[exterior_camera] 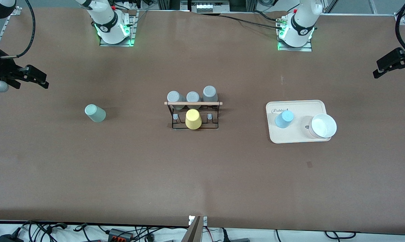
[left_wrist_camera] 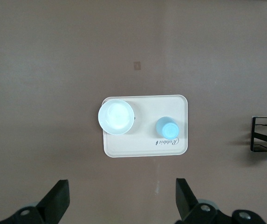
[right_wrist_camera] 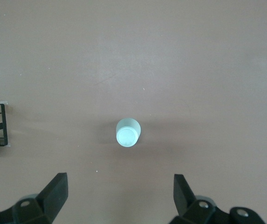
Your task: Hang scattered cups on rack with three cups
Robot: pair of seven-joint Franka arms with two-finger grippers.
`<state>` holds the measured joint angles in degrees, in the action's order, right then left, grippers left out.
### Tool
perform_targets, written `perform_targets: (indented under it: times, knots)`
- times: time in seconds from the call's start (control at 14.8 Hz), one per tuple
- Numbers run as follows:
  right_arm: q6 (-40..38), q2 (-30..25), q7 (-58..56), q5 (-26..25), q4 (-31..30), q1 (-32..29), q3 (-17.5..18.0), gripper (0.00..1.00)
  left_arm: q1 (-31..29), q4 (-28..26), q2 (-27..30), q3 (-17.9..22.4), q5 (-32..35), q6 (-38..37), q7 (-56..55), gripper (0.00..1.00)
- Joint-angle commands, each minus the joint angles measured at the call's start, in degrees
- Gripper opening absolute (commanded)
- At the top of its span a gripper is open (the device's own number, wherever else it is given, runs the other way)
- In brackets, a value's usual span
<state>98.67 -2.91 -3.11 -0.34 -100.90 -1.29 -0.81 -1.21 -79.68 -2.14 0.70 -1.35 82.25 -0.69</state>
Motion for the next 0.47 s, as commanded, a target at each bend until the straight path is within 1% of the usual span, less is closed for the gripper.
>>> perform_targets:
  times: [0.0, 0.4]
  knots:
    - [-1.1, -1.0, -0.3, -0.1, 0.2, -0.6, 0.6, 1.00, -0.1, -0.7, 0.6, 0.0, -0.5, 0.3, 0.5, 1.00]
    - [-1.1, -1.0, -0.3, -0.1, 0.3, -0.7, 0.6, 1.00, 0.2, -0.4, -0.8, 0.0, -0.4, 0.4, 1.0, 1.00]
